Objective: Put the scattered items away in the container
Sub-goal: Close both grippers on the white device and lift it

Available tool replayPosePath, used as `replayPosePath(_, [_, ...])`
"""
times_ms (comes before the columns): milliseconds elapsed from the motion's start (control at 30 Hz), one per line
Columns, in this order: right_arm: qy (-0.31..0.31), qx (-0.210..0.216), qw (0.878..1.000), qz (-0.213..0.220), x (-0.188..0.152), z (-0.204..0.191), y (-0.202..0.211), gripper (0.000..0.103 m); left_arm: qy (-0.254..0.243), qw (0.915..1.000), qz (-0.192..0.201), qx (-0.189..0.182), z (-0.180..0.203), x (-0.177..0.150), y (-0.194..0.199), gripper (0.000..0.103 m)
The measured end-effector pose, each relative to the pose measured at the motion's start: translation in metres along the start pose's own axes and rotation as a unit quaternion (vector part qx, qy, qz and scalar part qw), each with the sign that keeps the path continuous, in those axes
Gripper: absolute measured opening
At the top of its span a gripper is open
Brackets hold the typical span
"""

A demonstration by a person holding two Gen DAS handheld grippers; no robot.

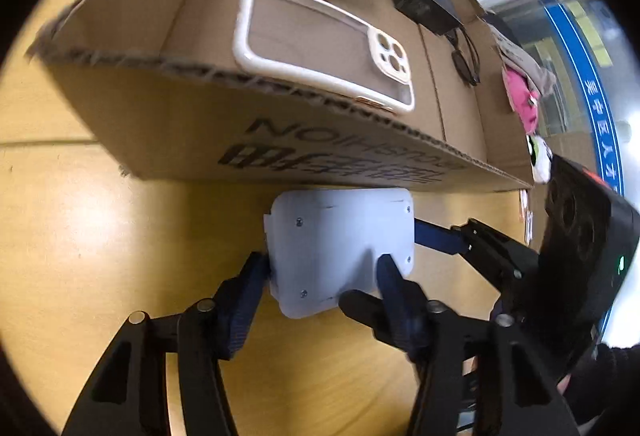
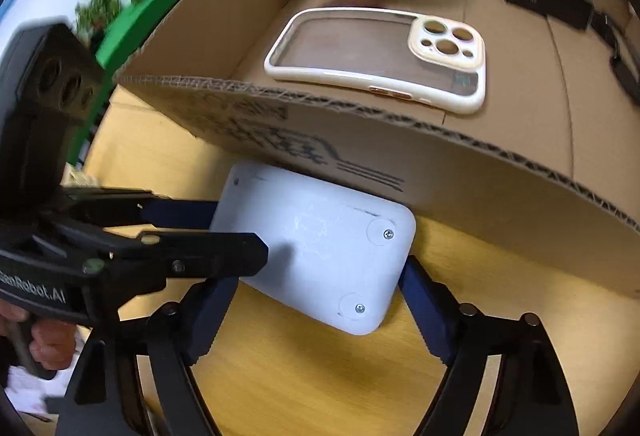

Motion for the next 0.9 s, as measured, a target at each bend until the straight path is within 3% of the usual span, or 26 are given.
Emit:
replayPosePath(100, [-0.006, 0.004, 1.000, 0.001, -0.002, 0.002, 0.001, 0.079, 0.014, 0.9999, 0.003, 0.006, -0.003, -0.002, 0.001, 0.049])
replayPosePath(233, [-0.009, -0.003, 1.000, 0.012, -0.005, 0.006, 0.013, 0.061, -0.010, 0.9997, 0.004, 0.020, 0.011, -0.006, 0.009, 0.042])
replayPosePath(567, [0.023, 0.010, 0.997, 0.076, 0.016, 0.000, 0.078, 0.055, -0.015, 0.9985, 0.050, 0.015, 0.060, -0.019, 0.052, 0.042])
replayPosePath(900, [0.033, 0.004, 0.986, 0.161, 0.048, 0.005, 0.188, 0.052, -0.054, 0.9907, 0.125, -0.002, 0.143, -0.008, 0.106, 0.040])
Point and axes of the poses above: each gripper's, at about its wrist camera, not at the fingertips, and y roughly against the way its jaws point, z to its right, x to its top, the point moved 1 cm from there along -y, roughly the way its jaws point, and after that the axes turned 11 degrees about z, right-handed, at the moved point
